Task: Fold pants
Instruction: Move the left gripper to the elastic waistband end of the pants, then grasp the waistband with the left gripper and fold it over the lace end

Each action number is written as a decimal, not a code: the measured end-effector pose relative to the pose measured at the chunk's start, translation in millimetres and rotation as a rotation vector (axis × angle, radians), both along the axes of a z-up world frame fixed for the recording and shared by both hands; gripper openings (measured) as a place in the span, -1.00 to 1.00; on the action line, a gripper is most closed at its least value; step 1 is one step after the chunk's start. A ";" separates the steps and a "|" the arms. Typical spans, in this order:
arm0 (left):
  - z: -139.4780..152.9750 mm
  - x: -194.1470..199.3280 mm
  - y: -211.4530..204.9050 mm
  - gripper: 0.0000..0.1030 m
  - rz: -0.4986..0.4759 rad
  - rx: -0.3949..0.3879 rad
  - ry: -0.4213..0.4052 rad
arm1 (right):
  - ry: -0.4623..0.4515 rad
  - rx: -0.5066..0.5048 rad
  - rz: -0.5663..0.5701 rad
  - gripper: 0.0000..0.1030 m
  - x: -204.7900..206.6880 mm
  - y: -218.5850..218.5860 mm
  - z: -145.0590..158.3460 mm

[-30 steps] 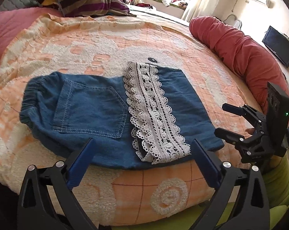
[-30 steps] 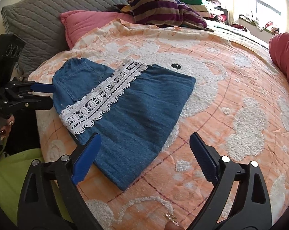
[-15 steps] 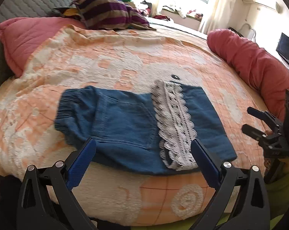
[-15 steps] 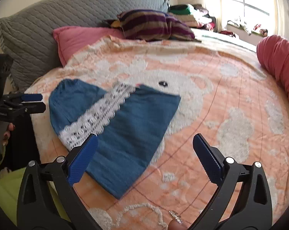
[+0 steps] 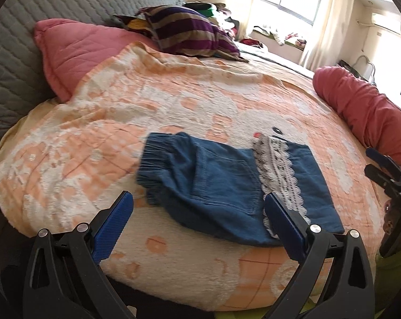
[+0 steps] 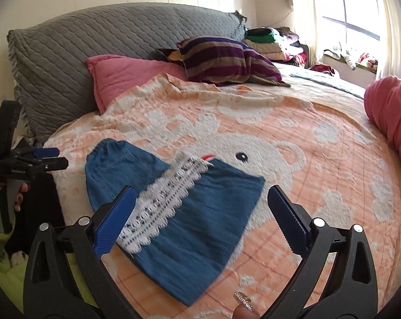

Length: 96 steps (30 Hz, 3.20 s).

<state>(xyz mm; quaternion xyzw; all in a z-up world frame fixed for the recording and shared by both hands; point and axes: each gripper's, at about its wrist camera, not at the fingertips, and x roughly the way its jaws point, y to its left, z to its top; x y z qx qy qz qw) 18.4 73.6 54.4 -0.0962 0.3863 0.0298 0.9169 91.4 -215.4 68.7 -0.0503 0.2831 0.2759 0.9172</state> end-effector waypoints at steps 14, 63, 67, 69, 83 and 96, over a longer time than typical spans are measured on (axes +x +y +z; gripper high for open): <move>-17.9 -19.7 51.9 0.91 0.128 -0.030 0.047 | 0.032 -0.040 0.202 0.82 19.5 77.8 14.5; -101.8 56.2 48.1 0.37 0.059 -0.335 0.145 | 0.490 -0.354 0.798 0.06 132.3 325.4 -97.2; -99.6 50.6 48.3 0.37 0.059 -0.355 0.123 | 0.465 -0.278 0.777 -0.38 131.9 305.5 -80.7; -96.1 43.0 47.8 0.38 0.057 -0.367 0.110 | 0.450 -0.218 0.766 -0.46 131.5 288.6 -67.2; -71.0 41.9 -2.7 0.37 -0.126 -0.490 0.056 | 0.344 0.065 0.681 -0.47 121.7 153.1 -8.1; -52.5 58.4 -98.6 0.32 -0.418 -0.498 0.072 | 0.312 0.214 0.420 -0.07 122.4 26.9 -19.5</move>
